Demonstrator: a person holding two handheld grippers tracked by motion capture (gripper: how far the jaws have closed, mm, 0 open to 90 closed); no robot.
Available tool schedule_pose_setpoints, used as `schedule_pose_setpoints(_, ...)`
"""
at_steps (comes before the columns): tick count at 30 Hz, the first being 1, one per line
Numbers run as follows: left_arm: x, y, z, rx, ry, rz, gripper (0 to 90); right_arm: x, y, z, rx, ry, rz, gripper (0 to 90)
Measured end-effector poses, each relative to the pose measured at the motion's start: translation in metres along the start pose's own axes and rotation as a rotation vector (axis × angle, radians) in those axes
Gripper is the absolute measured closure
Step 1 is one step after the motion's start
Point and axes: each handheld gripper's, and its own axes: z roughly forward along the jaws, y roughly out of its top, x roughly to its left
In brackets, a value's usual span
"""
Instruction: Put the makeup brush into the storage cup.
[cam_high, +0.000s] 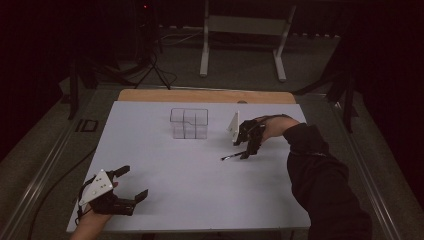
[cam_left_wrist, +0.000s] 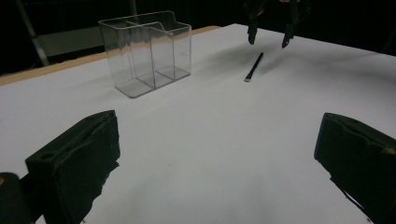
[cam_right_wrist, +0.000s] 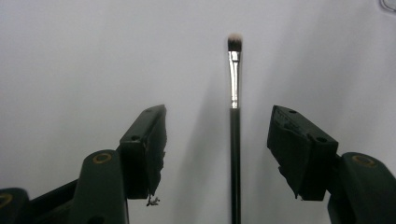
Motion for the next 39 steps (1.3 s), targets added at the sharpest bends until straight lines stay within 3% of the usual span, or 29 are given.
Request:
schedule_pose_setpoints(13, 0.000, 0.000, 0.000, 0.001, -0.006, 0.004, 1.1, -0.008, 0.009, 0.009, -0.027, 0.002, -0.026, 48.4)
schedule_pose_setpoints(19, 0.000, 0.000, 0.000, 0.003, -0.008, 0.003, 1.1, -0.011, 0.011, 0.016, -0.005, 0.002, -0.036, 50.2)
schedule_pose_setpoints(26, 0.000, -0.001, 0.000, 0.005, -0.011, 0.000, 1.2, -0.012, 0.012, 0.028, 0.034, 0.002, -0.054, 60.1)
schedule_pose_setpoints(39, 0.000, -0.001, 0.000, 0.004, -0.013, -0.001, 1.2, -0.011, 0.019, 0.042, 0.058, -0.022, -0.108, 69.5)
